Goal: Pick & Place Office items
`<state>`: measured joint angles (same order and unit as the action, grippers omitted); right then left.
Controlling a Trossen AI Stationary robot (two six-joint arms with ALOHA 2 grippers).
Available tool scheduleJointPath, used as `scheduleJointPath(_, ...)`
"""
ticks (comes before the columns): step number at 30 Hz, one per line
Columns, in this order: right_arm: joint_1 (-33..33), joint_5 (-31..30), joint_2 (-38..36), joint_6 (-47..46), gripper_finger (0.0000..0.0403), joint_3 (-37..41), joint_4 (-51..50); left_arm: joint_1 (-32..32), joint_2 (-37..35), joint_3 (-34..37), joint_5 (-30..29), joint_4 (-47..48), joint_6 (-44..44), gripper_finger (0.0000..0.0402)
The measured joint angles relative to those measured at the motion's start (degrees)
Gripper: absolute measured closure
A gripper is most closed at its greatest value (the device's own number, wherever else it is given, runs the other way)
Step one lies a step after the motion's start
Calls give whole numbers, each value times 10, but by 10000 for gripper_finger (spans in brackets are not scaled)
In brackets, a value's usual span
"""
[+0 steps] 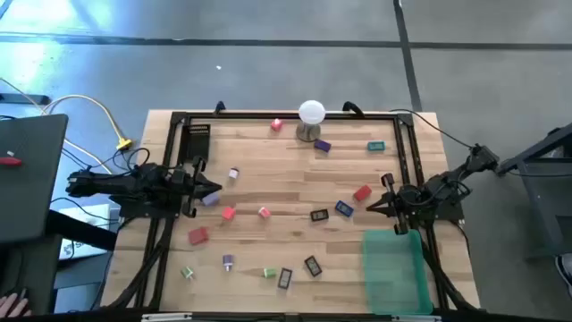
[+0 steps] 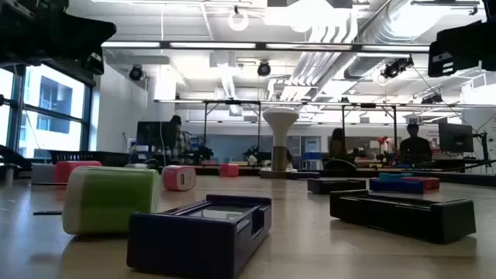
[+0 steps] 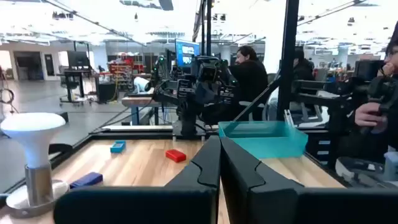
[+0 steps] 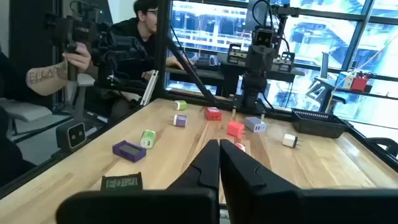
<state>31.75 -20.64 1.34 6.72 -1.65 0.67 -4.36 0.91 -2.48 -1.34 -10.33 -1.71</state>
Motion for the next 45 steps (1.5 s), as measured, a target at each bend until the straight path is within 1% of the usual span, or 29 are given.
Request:
scheduleJointPath(2,0,-1,0,-1,401,0,0,0,0,0,0,4,-49,401)
scheduleJointPath(4,0,-9,0,-3,401,0,0,0,0,0,0,6,-65,401)
scheduleJointPath(8,0,-32,0,-20,401,0,1,2,0,0,-9,20,-20,401)
scheduleJointPath(10,0,-33,0,-24,401,0,1,2,0,0,-26,33,-1,401)
scheduleJointPath(13,0,-45,4,-24,401,0,10,2,0,0,-49,51,-10,401)
scheduleJointPath(15,0,-55,5,-24,401,1,14,2,0,0,-50,55,-21,401)
scheduleJointPath(19,0,-56,6,-27,401,1,16,2,0,0,-50,56,-20,401)
scheduleJointPath(20,0,-65,7,-33,401,1,18,2,0,0,-50,56,-16,401)
scheduleJointPath(23,0,-139,9,-59,401,1,39,2,0,0,-50,56,-4,401)
scheduleJointPath(25,0,-163,9,-67,401,1,43,2,0,0,-50,56,-2,401)
scheduleJointPath(28,0,-167,9,-69,401,1,43,2,0,0,-50,52,-7,401)
scheduleJointPath(33,0,-168,9,-67,401,1,71,2,0,0,-49,20,-52,401)
scheduleJointPath(36,0,-168,9,-66,401,-4,78,2,0,0,-49,18,-44,401)
scheduleJointPath(42,0,-168,34,-69,401,-54,39,2,1,0,-50,-19,-31,401)
scheduleJointPath(45,0,-170,65,-69,401,-87,30,2,15,-4,-66,-17,-31,401)
